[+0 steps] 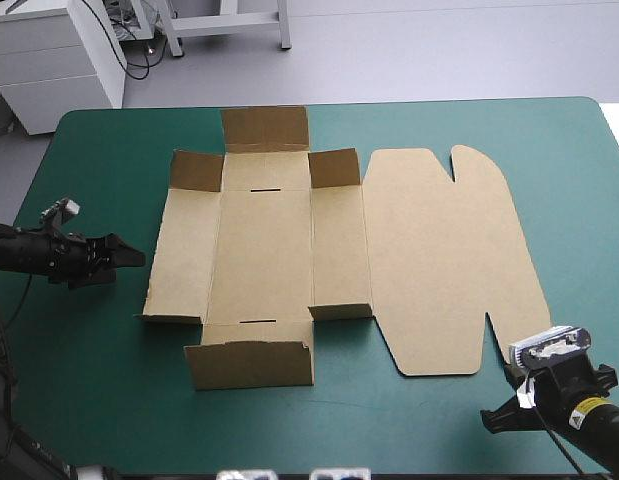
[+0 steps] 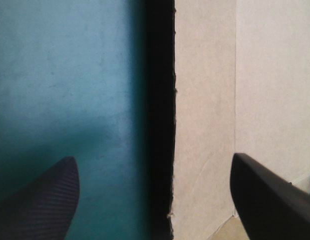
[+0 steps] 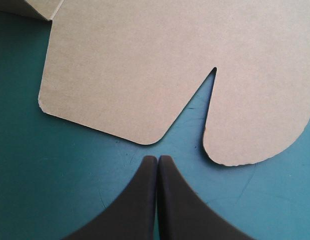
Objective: Fold the box
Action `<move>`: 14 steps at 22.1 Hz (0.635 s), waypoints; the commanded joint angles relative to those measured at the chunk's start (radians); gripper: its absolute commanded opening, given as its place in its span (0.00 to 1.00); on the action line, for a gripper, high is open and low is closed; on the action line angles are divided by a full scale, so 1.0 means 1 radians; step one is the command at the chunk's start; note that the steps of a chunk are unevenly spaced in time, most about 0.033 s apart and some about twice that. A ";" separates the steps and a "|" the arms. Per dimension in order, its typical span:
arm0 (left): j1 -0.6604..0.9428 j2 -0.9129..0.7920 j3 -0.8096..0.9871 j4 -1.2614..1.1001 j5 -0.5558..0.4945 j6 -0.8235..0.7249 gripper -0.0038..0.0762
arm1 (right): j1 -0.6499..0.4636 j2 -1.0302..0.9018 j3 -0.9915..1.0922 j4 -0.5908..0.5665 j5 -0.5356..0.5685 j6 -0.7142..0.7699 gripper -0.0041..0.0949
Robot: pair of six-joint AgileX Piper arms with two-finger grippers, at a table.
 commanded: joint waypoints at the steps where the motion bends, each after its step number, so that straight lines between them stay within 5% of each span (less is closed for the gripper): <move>1: -0.031 0.005 -0.028 -0.066 0.057 0.016 0.78 | 0.000 0.008 -0.024 0.001 -0.058 -0.010 0.03; 14: -0.299 0.165 -0.028 -0.097 0.094 0.039 0.78 | 0.000 0.008 -0.024 0.001 -0.058 -0.009 0.03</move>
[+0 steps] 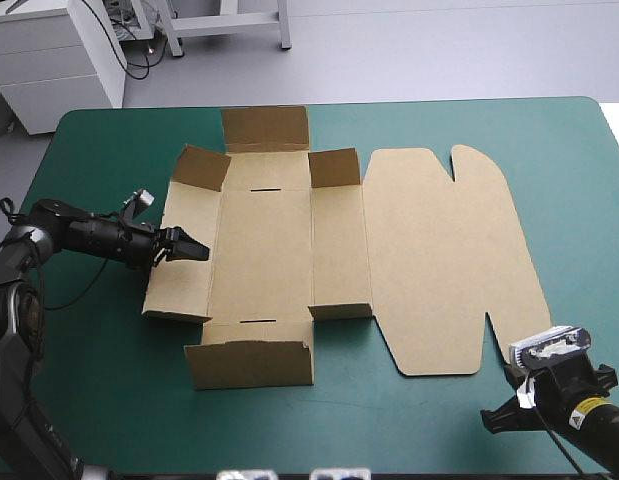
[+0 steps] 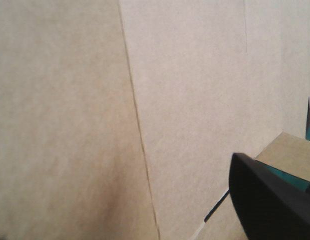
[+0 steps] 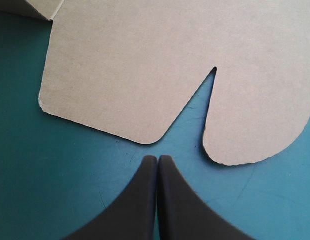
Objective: Fold the box
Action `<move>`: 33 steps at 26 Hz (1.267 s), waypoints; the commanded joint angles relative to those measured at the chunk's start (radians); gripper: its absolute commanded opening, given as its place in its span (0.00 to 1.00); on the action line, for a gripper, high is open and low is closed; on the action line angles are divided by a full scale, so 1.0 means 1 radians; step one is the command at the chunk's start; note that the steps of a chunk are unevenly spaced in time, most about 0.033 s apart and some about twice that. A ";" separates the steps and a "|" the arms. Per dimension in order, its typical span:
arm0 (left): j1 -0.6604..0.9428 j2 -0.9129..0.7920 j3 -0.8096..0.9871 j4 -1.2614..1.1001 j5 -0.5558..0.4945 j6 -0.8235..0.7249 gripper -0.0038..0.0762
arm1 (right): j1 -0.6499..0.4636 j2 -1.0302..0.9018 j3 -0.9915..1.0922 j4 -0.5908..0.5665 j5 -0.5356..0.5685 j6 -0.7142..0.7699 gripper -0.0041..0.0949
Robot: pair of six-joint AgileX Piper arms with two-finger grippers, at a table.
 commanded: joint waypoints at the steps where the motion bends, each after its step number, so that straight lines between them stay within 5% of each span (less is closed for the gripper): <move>1: -0.053 0.004 0.007 0.048 0.055 0.001 0.77 | 0.000 0.008 -0.024 0.001 -0.057 -0.009 0.03; 3: -0.053 0.004 0.007 0.050 0.055 -0.006 0.60 | 0.000 0.008 -0.024 0.003 -0.057 -0.009 0.03; 6: -0.053 0.004 0.007 0.058 0.055 -0.020 0.07 | 0.000 0.008 -0.024 0.004 -0.057 -0.009 0.03; 7: -0.053 0.004 0.007 0.058 0.055 -0.020 0.04 | 0.000 0.008 -0.024 0.007 -0.057 -0.009 0.03; 26: -0.061 -0.003 0.005 0.007 0.055 0.006 0.04 | 0.000 0.008 -0.024 0.008 -0.057 -0.009 0.03; 33: -0.146 -0.084 -0.128 0.139 0.055 0.006 0.04 | 0.000 0.008 -0.024 0.008 -0.057 -0.009 0.03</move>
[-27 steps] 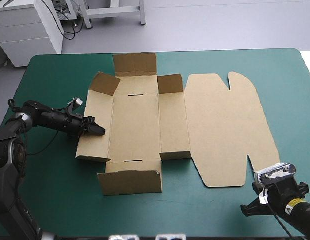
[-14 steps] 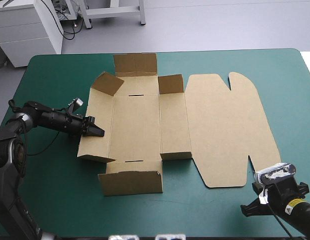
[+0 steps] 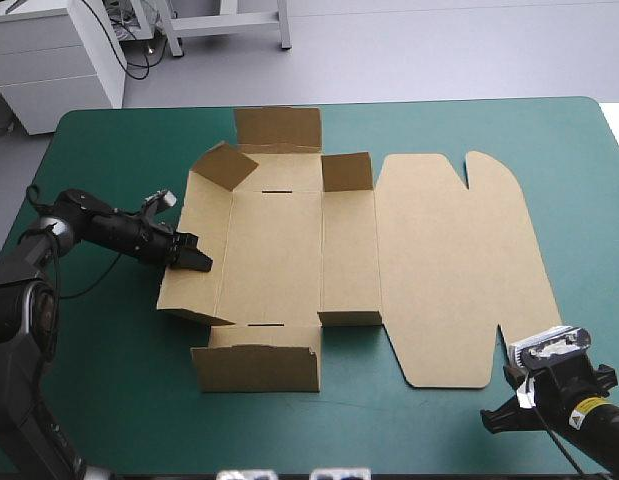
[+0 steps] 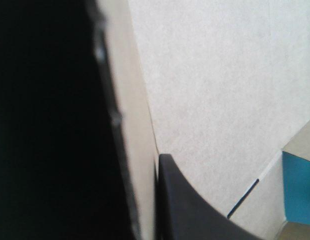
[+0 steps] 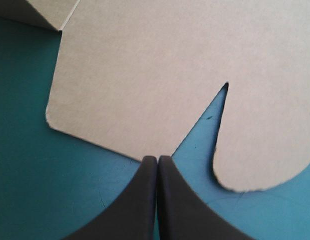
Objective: Fold the box
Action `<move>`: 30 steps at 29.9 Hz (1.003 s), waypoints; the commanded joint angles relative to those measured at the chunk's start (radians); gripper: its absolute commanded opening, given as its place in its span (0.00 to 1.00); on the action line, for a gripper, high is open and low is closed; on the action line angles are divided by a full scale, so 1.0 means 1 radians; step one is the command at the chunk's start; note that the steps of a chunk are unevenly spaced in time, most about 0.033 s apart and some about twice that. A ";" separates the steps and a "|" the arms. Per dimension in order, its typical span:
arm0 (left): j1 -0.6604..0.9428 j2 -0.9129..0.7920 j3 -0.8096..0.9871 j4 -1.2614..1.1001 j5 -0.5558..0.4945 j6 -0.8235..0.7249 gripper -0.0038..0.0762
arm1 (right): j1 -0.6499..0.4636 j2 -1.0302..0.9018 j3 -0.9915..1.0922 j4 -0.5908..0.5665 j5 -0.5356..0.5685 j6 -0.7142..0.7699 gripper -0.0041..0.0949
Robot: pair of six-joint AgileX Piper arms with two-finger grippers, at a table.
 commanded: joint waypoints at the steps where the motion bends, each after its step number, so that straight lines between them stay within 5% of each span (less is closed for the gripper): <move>1: -0.070 -0.091 -0.102 0.082 0.082 0.022 0.04 | 0.000 0.008 -0.024 0.007 -0.057 -0.009 0.03; 15: -0.422 -0.123 -0.655 0.547 0.077 -0.060 0.04 | 0.000 0.008 -0.024 0.007 -0.073 -0.009 0.03; 30: -0.768 -0.121 -0.721 1.053 -0.134 -0.060 0.04 | 0.000 0.008 -0.024 0.007 -0.103 -0.007 0.03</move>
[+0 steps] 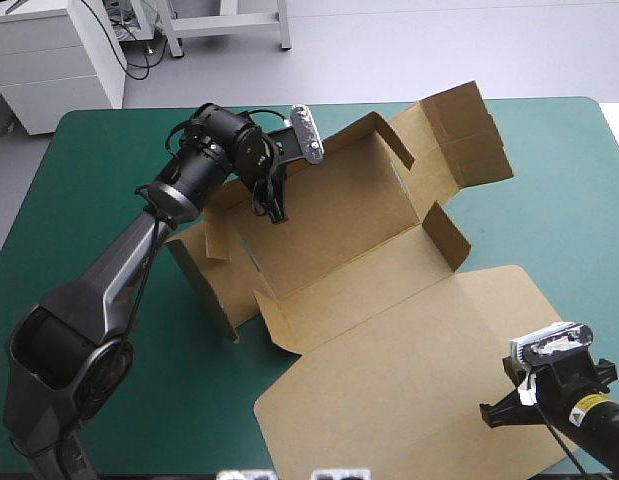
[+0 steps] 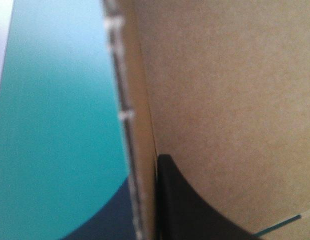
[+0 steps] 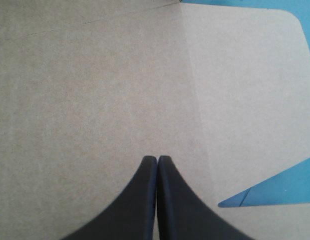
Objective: Fold the box
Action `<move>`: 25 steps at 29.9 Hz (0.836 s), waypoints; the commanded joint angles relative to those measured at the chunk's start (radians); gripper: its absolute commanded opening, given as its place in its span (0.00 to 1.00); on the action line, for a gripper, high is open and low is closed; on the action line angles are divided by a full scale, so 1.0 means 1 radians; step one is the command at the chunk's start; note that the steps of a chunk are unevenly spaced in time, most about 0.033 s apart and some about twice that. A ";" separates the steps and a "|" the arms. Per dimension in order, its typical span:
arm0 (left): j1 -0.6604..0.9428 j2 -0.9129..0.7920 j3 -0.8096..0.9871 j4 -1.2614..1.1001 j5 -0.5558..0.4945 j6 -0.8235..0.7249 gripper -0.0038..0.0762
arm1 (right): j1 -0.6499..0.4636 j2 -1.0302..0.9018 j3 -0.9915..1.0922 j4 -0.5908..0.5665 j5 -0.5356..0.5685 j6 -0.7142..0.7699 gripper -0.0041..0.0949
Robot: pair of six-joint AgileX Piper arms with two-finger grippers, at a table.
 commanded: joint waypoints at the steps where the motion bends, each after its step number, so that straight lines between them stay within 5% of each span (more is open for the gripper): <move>1: -0.040 -0.060 -0.035 0.079 -0.090 0.009 0.04 | 0.000 0.008 -0.024 0.007 -0.059 -0.007 0.03; 14: -0.099 -0.060 -0.039 0.160 -0.205 0.011 0.04 | 0.000 0.008 -0.024 0.007 -0.072 0.000 0.03; 25: -0.101 -0.060 -0.039 0.160 -0.189 0.013 0.04 | 0.000 0.008 -0.024 0.010 -0.081 0.000 0.03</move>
